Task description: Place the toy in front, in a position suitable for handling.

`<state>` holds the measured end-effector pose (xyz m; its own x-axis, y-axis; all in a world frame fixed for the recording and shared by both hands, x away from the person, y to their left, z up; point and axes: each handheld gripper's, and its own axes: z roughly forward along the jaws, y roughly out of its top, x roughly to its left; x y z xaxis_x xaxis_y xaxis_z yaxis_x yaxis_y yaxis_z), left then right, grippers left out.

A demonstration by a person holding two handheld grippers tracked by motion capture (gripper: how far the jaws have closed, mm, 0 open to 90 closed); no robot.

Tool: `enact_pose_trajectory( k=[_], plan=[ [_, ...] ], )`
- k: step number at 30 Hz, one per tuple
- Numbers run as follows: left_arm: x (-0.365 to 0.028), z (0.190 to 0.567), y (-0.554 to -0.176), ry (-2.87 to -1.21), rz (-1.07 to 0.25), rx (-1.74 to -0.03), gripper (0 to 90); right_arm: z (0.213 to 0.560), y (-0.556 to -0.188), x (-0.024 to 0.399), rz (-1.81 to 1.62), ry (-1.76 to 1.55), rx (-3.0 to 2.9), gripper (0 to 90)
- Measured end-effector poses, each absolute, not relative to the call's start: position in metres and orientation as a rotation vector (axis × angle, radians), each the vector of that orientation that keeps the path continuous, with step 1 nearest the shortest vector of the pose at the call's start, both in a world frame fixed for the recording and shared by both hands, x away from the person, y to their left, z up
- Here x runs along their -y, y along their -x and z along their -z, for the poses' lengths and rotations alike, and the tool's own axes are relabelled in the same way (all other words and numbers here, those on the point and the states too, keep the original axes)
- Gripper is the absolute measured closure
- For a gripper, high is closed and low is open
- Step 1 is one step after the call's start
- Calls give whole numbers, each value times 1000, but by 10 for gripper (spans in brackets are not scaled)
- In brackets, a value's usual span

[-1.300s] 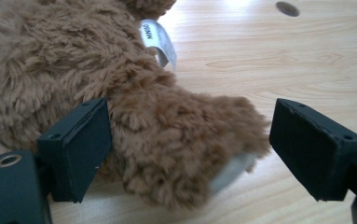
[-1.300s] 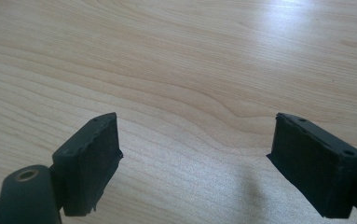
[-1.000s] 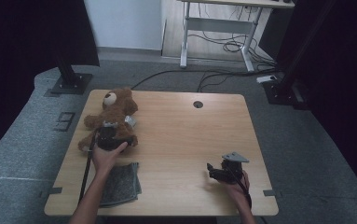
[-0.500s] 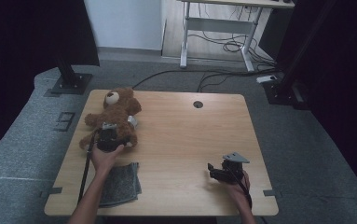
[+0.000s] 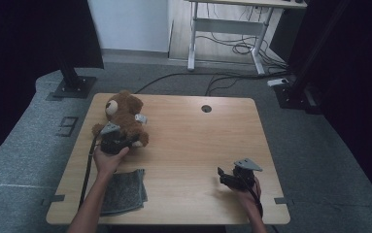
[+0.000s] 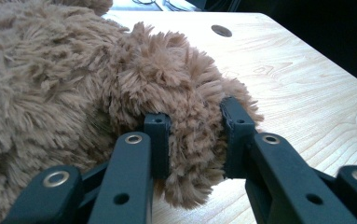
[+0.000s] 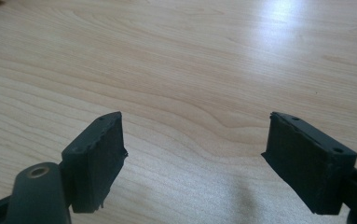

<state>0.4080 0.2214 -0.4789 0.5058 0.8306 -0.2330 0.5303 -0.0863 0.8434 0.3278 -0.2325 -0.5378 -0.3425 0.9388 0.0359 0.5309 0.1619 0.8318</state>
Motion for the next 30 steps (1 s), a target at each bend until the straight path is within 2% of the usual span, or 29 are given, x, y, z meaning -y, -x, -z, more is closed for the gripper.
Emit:
enact_pose_trajectory(
  k=[14, 30],
  plan=[
    [-229, 441, -404, -1705, -420, -1078, 694, 535, -328, 226, -1099, -1356, -1939, 200],
    [-212, 394, -386, -1705, -456, -925, 698, 530, -325, 225, -1141, -1337, -1906, 202]
  ],
)
